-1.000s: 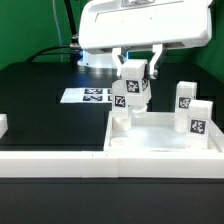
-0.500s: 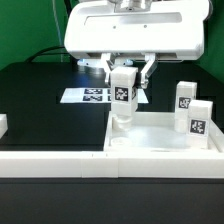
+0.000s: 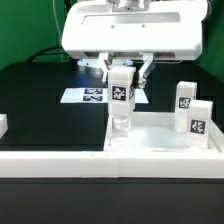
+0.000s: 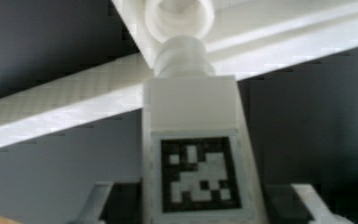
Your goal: Assemble square table
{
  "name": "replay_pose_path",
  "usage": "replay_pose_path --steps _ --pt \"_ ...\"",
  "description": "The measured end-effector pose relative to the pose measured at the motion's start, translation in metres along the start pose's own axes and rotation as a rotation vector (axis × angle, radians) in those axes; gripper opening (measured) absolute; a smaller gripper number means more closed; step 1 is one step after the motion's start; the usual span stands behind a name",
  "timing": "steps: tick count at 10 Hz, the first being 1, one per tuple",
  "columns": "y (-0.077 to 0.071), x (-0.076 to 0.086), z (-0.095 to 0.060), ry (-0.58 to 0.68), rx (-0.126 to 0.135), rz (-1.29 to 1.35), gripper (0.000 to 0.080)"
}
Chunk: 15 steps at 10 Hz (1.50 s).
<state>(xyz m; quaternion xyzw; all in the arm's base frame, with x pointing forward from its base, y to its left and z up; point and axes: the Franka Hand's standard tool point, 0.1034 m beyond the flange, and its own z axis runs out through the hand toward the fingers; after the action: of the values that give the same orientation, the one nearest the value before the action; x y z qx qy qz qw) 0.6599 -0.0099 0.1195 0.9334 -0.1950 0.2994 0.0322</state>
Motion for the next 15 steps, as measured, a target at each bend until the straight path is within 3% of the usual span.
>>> replay_pose_path --steps 3,8,15 --pt "-0.003 0.005 -0.001 0.046 0.011 0.015 0.0290" --pt "0.005 -0.016 0.018 0.041 -0.014 -0.003 0.0290" --pt "0.001 -0.031 0.023 0.037 -0.021 0.004 0.0290"
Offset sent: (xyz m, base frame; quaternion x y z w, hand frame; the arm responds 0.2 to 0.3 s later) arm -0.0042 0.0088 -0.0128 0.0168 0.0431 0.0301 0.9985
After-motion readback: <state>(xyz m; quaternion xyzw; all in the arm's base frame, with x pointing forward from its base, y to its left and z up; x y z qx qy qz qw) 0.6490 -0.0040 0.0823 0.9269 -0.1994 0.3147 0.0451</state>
